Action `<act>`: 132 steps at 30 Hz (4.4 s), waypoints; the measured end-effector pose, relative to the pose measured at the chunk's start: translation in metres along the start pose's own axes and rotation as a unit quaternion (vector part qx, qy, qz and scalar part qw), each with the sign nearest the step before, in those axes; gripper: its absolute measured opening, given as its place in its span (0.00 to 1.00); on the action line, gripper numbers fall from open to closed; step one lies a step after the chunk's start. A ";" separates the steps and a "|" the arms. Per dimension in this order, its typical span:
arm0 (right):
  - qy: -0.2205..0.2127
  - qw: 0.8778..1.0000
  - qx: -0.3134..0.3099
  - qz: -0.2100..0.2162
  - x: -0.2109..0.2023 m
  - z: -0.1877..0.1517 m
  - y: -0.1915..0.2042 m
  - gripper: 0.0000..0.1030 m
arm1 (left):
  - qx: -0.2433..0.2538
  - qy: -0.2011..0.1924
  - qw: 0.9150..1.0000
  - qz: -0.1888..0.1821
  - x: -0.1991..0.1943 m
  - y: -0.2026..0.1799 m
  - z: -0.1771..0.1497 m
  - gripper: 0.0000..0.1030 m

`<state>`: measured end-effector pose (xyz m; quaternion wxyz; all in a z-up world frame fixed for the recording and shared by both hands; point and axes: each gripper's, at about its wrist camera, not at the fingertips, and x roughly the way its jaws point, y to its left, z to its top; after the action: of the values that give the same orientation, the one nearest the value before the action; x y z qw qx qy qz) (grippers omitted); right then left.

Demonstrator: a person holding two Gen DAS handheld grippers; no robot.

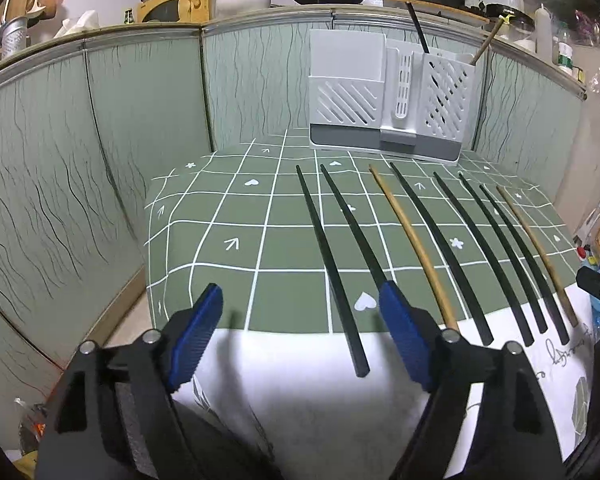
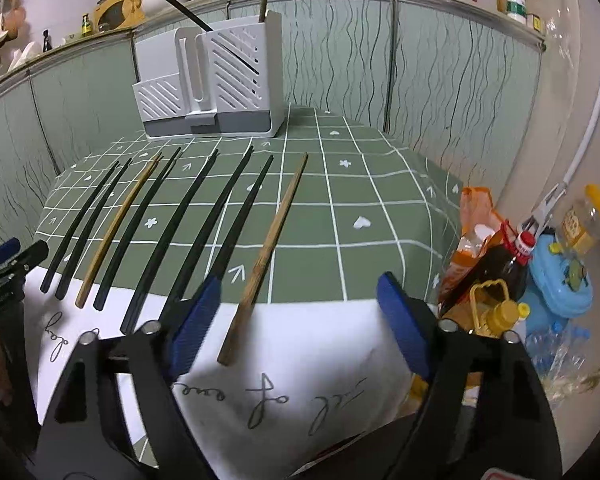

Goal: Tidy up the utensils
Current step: 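Close the left tool on a black chopstick while the right tool grasps a wooden chopstick, then lift both chopsticks upright and carry them above the white holder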

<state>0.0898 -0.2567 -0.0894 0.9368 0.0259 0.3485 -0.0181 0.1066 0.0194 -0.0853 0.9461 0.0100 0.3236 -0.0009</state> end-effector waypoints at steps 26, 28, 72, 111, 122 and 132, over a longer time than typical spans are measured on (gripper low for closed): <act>0.013 0.999 -0.006 -0.032 0.015 -0.019 0.025 0.06 | 0.028 0.020 0.999 0.026 0.020 -0.021 -0.010 0.07; 0.014 0.999 0.000 -0.029 0.014 -0.018 0.023 0.06 | 0.021 0.020 0.999 0.022 0.019 -0.019 -0.009 0.07; -0.107 0.994 -0.018 0.021 -0.080 0.095 -0.013 0.06 | 0.024 -0.060 0.994 -0.092 -0.062 0.044 0.096 0.08; -0.138 0.985 -0.054 0.091 -0.106 0.175 -0.002 0.06 | 0.071 -0.090 0.977 -0.178 -0.074 0.014 0.176 0.08; -0.137 0.980 -0.069 0.129 -0.103 0.223 0.009 0.06 | 0.088 -0.090 0.969 -0.215 -0.063 -0.025 0.231 0.07; -0.112 0.977 -0.103 0.148 -0.089 0.276 0.020 0.06 | 0.113 -0.076 0.959 -0.249 -0.048 -0.059 0.273 0.08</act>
<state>0.2035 -0.2526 0.1786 0.9598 -0.0216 0.2342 0.1535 0.2356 -0.0456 0.1587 0.9305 0.0358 0.2411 -0.2736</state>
